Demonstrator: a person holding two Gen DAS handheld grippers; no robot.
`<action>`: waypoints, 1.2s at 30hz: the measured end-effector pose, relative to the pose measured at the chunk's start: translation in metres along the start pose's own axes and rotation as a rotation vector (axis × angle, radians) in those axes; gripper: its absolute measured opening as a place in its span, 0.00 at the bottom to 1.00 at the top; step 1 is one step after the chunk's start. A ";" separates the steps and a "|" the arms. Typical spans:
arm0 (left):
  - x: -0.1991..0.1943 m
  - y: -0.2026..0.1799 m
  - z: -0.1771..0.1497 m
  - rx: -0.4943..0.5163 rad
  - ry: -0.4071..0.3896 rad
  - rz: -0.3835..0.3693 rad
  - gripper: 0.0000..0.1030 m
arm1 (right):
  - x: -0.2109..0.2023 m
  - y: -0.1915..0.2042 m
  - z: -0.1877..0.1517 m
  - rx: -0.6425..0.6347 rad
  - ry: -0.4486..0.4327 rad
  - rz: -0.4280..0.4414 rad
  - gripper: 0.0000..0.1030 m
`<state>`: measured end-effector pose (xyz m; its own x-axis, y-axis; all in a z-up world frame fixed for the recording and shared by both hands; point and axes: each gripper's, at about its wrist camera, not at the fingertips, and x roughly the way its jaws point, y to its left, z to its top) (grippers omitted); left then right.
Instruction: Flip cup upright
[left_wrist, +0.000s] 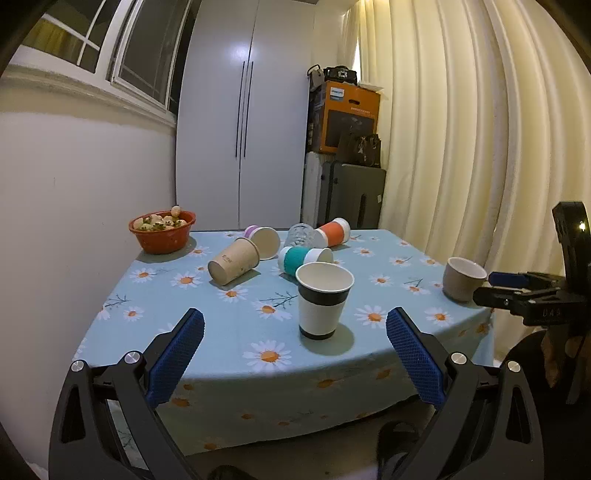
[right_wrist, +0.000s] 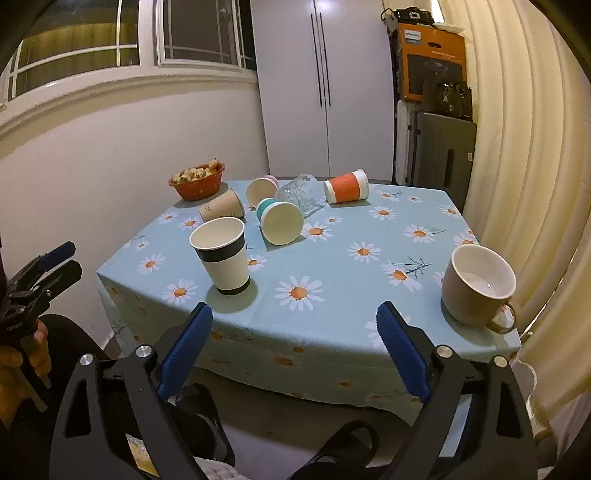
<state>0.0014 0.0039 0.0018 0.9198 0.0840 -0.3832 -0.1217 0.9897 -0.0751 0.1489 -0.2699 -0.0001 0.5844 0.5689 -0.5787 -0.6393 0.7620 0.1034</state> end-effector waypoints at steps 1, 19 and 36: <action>0.000 0.001 0.000 -0.004 0.003 -0.002 0.94 | -0.003 0.000 -0.001 0.004 -0.007 0.007 0.93; 0.011 -0.010 -0.007 0.026 0.071 0.012 0.94 | 0.000 0.016 -0.004 -0.056 -0.017 -0.007 0.95; 0.013 -0.014 -0.010 0.044 0.079 0.033 0.94 | 0.003 0.017 -0.005 -0.056 -0.012 -0.001 0.95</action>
<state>0.0115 -0.0104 -0.0112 0.8831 0.1092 -0.4563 -0.1336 0.9908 -0.0215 0.1376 -0.2563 -0.0041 0.5904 0.5723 -0.5691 -0.6657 0.7440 0.0575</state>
